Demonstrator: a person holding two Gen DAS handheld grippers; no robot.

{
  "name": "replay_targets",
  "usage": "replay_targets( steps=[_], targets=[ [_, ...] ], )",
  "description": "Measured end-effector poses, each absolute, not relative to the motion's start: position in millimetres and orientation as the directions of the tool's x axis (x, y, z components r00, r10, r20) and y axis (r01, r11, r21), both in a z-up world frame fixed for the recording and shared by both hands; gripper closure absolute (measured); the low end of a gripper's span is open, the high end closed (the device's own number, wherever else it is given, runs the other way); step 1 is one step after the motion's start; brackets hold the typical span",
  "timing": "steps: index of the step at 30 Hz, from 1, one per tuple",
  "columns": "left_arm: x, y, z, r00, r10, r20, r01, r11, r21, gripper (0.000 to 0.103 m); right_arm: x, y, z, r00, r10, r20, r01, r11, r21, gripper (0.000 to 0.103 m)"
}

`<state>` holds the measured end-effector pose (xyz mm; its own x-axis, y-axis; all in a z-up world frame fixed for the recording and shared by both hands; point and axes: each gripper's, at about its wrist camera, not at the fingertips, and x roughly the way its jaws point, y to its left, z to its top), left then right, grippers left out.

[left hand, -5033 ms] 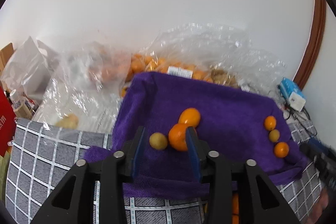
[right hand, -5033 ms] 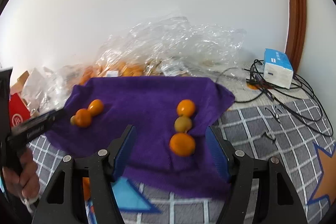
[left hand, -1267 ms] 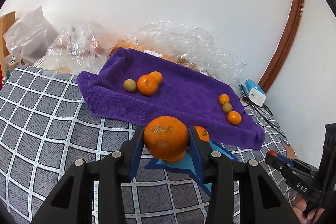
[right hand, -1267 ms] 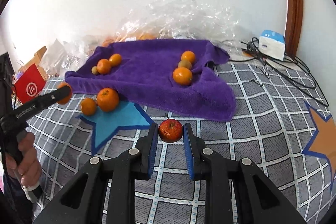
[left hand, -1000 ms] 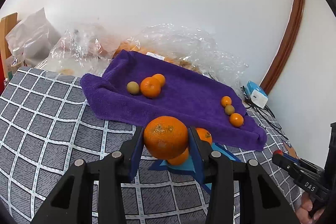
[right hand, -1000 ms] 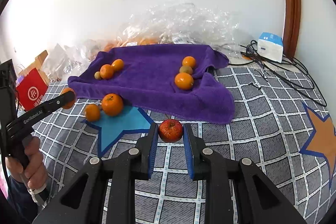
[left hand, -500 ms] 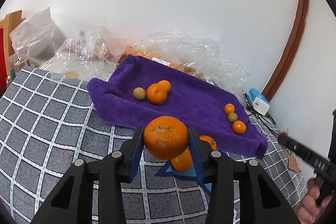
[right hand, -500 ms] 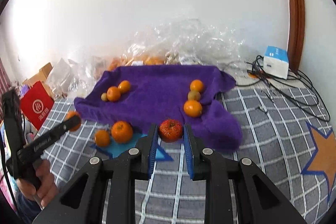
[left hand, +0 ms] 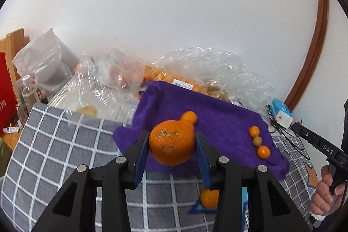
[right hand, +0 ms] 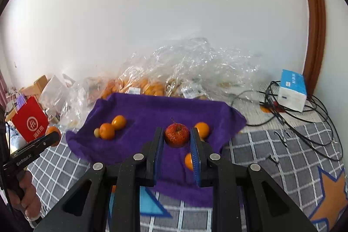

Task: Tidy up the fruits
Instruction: 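Lift both held fruits and carry them over the purple towel, then lower both fruits onto the purple towel and open both tools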

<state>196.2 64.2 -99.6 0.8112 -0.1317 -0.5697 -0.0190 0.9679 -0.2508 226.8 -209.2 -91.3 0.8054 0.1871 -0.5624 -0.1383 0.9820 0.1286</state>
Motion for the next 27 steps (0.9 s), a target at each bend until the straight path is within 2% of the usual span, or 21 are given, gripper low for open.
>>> replay_targets(
  steps=[5, 15, 21, 27],
  targets=[
    [220.4, 72.9, -98.7, 0.794, -0.143, -0.591, -0.021, 0.965, -0.262, 0.063, 261.5, -205.1, -103.2, 0.785, 0.188, -0.59, -0.135, 0.982, 0.134, 0.079],
    [256.4, 69.3, -128.3, 0.73, -0.183, -0.659, -0.027, 0.955, -0.296, 0.063, 310.9, -173.1, -169.3, 0.664, 0.179, -0.726, -0.181, 0.981, 0.076, 0.079],
    [273.5, 45.3, -139.8, 0.671, -0.239, -0.702, 0.031, 0.955, -0.295, 0.063, 316.3, -169.2, -184.0, 0.646, 0.154, -0.747, -0.18, 0.983, 0.047, 0.079],
    [280.2, 33.6, -153.3, 0.645, -0.217, -0.733, 0.012, 0.962, -0.274, 0.063, 316.4, -166.8, -186.2, 0.648, 0.151, -0.747, -0.195, 0.98, 0.029, 0.079]
  ],
)
